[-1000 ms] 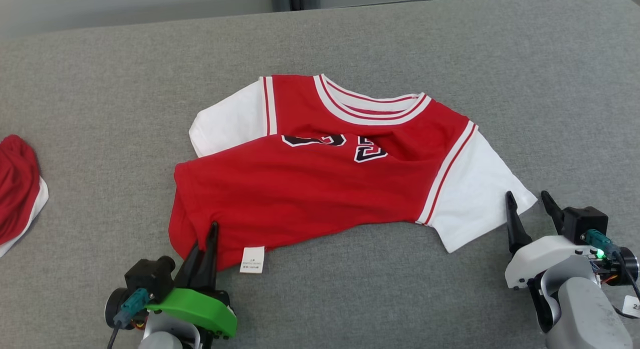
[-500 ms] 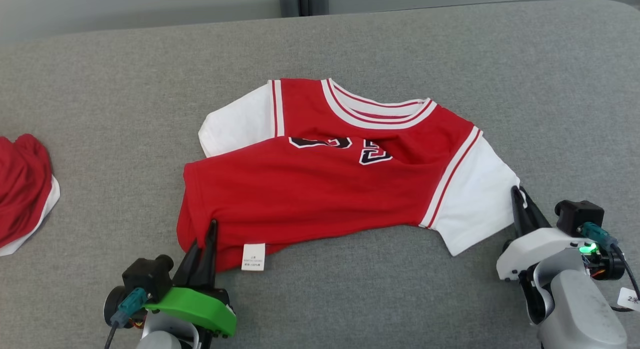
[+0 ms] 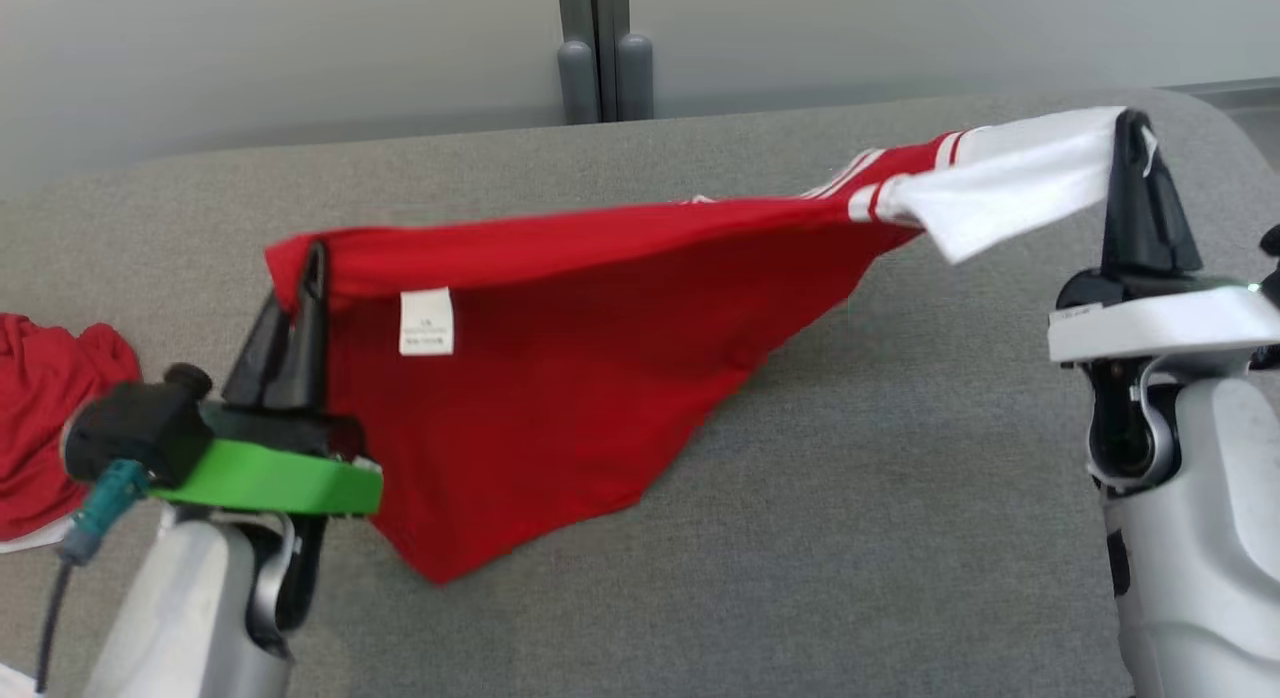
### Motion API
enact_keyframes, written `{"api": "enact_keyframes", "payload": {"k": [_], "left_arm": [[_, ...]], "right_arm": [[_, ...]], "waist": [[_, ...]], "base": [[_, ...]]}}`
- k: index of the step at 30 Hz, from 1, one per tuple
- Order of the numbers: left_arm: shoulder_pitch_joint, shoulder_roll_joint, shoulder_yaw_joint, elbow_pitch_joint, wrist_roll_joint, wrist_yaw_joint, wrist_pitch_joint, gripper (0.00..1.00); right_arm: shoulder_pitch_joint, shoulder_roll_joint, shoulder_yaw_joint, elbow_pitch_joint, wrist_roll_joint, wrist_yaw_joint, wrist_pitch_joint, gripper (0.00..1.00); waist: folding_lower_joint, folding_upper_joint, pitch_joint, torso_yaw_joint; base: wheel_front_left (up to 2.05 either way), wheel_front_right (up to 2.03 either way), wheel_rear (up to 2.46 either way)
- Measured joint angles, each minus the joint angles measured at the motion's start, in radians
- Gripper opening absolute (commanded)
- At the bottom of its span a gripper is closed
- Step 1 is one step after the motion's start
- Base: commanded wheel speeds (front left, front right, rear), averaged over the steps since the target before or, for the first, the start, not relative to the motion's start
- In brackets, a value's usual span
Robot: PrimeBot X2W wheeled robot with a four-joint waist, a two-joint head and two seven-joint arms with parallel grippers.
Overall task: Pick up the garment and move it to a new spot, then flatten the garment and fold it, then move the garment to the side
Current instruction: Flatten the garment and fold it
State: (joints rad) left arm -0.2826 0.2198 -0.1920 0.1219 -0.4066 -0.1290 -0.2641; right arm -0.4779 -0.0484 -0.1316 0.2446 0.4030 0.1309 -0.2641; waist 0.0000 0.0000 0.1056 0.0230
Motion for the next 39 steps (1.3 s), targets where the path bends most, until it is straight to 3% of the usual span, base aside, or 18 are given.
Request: {"api": "enact_keyframes", "payload": {"k": [6, 10, 17, 22, 28, 35, 39], "left_arm": [[-0.182, 0.12, 0.017, -0.06, -0.014, 0.0, 0.0, 0.0], [-0.293, 0.19, 0.006, -0.052, -0.046, 0.0, 0.0, 0.0], [-0.463, 0.286, -0.041, -0.002, -0.142, 0.0, -0.001, 0.0], [-0.579, 0.317, -0.097, 0.078, -0.187, 0.0, 0.0, 0.0], [-0.744, 0.333, -0.163, 0.239, -0.215, -0.003, 0.0, 0.0], [-0.927, 0.323, -0.115, 0.293, -0.202, -0.003, 0.0, 0.0], [-0.947, 0.304, -0.098, 0.301, -0.199, -0.003, 0.0, 0.0]], "right_arm": [[-0.122, 0.001, 0.004, -0.084, 0.054, 0.0, 0.002, 0.0], [-0.233, 0.001, -0.018, -0.142, 0.052, 0.0, 0.063, 0.0], [-0.403, 0.0, -0.022, -0.176, -0.087, 0.001, 0.155, 0.0], [-0.525, 0.0, -0.031, -0.093, -0.156, 0.001, 0.151, 0.0], [-0.729, 0.001, -0.046, 0.07, -0.239, 0.001, 0.064, 0.0], [-0.951, 0.003, -0.077, 0.177, -0.335, 0.001, 0.008, 0.0], [-0.99, 0.003, -0.102, 0.182, -0.342, 0.001, 0.003, 0.0]], "waist": [[0.0, 0.0, -0.055, -0.011], [0.0, 0.0, -0.078, -0.023], [0.0, 0.0, -0.036, -0.038], [0.0, 0.0, 0.042, -0.044], [0.0, 0.0, 0.169, -0.045], [0.0001, 0.0, 0.31, -0.053], [0.0001, 0.0, 0.371, -0.06]], "base": [[0.0, 0.0, 0.0], [0.0, 0.0, 0.0], [0.0, 0.0, 0.0], [0.0, 0.0, 0.0], [0.0, 0.0, 0.0], [0.0, 0.0, 0.0], [0.0, 0.0, 0.0]]}}
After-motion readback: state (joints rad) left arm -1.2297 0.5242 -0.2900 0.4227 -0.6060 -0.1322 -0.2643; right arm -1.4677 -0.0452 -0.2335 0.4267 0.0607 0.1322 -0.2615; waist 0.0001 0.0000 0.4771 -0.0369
